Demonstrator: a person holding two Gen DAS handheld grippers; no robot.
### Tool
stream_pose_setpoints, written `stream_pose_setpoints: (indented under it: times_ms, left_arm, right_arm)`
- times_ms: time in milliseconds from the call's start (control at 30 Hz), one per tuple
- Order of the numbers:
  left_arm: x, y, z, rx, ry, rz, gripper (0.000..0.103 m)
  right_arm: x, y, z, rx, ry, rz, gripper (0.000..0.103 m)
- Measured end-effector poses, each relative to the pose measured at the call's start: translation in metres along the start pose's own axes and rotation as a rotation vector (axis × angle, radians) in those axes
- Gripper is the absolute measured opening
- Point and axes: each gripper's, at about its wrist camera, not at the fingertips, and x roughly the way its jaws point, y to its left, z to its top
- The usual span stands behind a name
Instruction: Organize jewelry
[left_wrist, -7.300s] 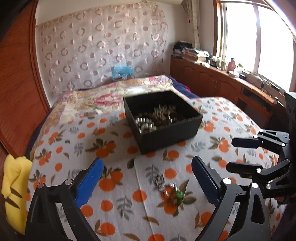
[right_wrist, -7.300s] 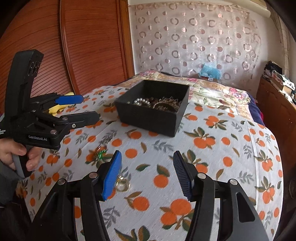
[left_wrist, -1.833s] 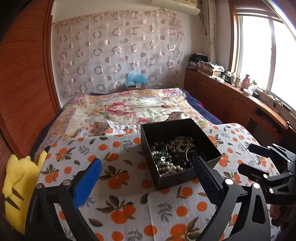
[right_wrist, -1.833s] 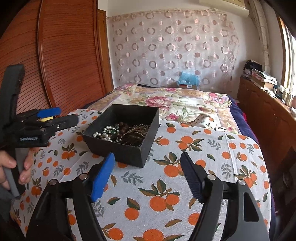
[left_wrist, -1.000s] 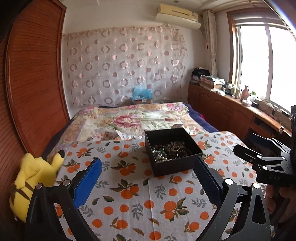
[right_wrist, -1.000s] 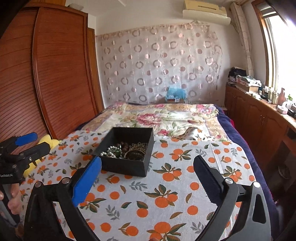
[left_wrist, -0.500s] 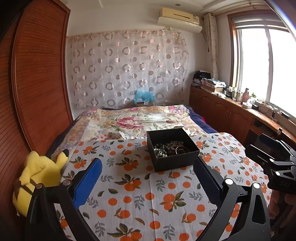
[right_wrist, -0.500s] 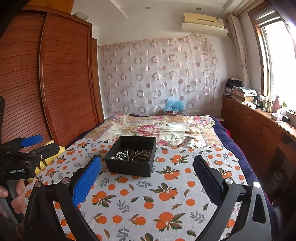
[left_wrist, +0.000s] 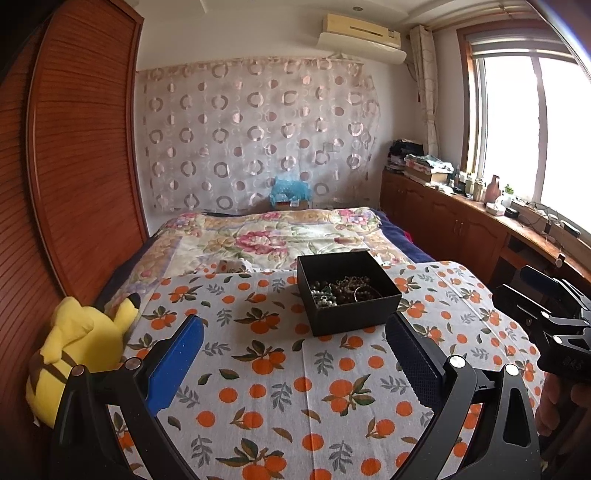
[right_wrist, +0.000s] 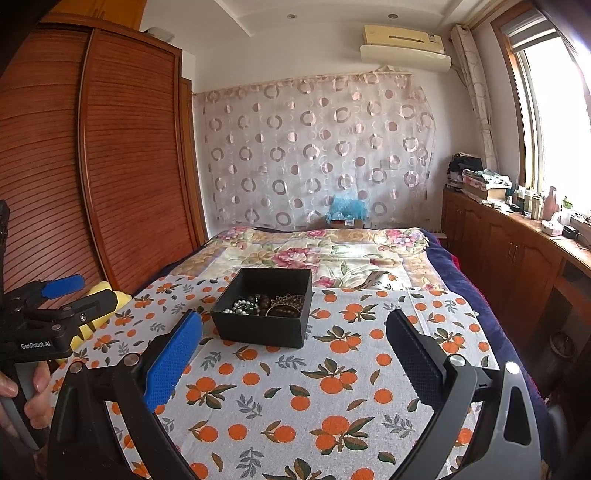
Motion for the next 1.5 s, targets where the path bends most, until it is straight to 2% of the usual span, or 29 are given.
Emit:
stream_pose_setpoints:
  times_ms: [1500]
  left_arm:
    - [-0.0071,-0.0016,-0.0021,0.006,-0.011,0.003,0.095]
  right_arm:
    - [0.0036,0.0005,-0.0037,0.004,0.007,0.004,0.100]
